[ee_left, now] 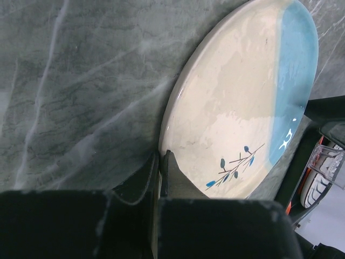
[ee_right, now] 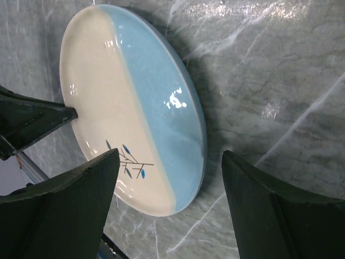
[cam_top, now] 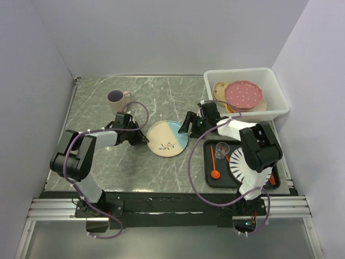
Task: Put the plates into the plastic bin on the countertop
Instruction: Pick up the plate at the center of the board, then place the plate in the plastic bin, then reset both arms
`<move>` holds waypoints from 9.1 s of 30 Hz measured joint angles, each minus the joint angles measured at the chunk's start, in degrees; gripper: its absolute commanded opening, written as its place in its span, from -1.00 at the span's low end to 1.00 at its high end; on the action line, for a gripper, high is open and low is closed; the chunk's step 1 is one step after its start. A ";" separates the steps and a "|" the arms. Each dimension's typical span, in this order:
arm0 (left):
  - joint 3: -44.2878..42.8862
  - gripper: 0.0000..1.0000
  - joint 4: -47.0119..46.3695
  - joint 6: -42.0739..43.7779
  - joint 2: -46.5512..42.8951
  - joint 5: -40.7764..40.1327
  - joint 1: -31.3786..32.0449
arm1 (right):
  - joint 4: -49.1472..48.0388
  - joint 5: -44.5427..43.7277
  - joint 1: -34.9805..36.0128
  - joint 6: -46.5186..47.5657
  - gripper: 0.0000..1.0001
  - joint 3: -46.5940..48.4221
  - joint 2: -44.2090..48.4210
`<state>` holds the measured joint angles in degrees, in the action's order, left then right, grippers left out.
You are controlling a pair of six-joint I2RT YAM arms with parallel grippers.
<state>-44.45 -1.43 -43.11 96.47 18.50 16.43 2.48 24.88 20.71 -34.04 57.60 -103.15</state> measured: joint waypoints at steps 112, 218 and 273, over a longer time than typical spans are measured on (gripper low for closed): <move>3.96 0.99 4.85 4.72 -23.45 -7.93 1.03 | -22.36 25.97 2.54 -5.84 -1.00 -6.32 -2.60; 5.03 0.99 5.42 4.33 -21.49 -6.27 1.03 | -10.38 13.25 -42.73 -13.86 -0.97 10.19 2.86; 5.01 0.99 5.60 4.46 -19.74 -5.20 1.03 | 9.97 -22.91 -38.82 2.58 1.00 16.00 13.57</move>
<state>-39.44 4.16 -38.65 76.73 13.30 17.45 12.45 1.98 -18.11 -31.46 73.60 -89.58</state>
